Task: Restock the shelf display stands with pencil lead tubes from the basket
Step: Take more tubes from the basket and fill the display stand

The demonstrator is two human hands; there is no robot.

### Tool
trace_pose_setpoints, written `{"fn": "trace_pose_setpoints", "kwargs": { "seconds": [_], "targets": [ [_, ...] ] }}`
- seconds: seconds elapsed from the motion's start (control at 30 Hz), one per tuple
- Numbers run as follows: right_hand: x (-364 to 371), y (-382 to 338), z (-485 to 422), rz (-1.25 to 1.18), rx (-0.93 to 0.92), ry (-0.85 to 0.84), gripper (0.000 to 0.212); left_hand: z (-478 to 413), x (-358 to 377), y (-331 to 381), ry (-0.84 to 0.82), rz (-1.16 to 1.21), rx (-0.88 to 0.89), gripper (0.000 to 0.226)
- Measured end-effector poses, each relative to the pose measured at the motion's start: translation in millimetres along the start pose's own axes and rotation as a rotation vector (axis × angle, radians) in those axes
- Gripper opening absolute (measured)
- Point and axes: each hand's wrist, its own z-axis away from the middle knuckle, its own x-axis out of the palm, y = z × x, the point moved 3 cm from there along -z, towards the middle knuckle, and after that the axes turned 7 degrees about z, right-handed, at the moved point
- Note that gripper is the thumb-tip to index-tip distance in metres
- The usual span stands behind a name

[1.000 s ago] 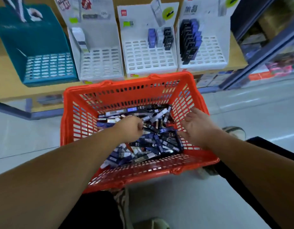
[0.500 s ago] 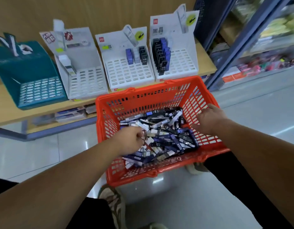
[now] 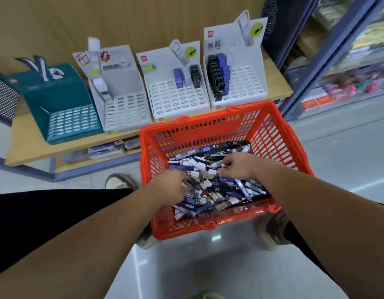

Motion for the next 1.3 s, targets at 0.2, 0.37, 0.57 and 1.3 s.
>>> {"fn": "trace_pose_setpoints", "kwargs": {
  "seconds": [0.2, 0.37, 0.57, 1.3],
  "targets": [
    [20.7, 16.6, -61.4, -0.231, 0.063, 0.020, 0.069, -65.2, 33.3, -10.1, -0.174, -0.107, -0.052, 0.080],
    [46.3, 29.9, -103.0, 0.233, 0.011, 0.005, 0.100, -95.7, 73.4, -21.1, -0.293, -0.303, -0.133, 0.143],
    [93.6, 42.4, -131.0, 0.479, 0.056, -0.028, 0.164, -115.5, 96.9, -39.6, -0.189, -0.499, -0.090, 0.150],
    [74.6, 40.1, -149.6, 0.204, 0.018, 0.297, 0.091, -141.7, 78.9, -52.1, 0.148, -0.048, -0.183, 0.085]
  ]
}}
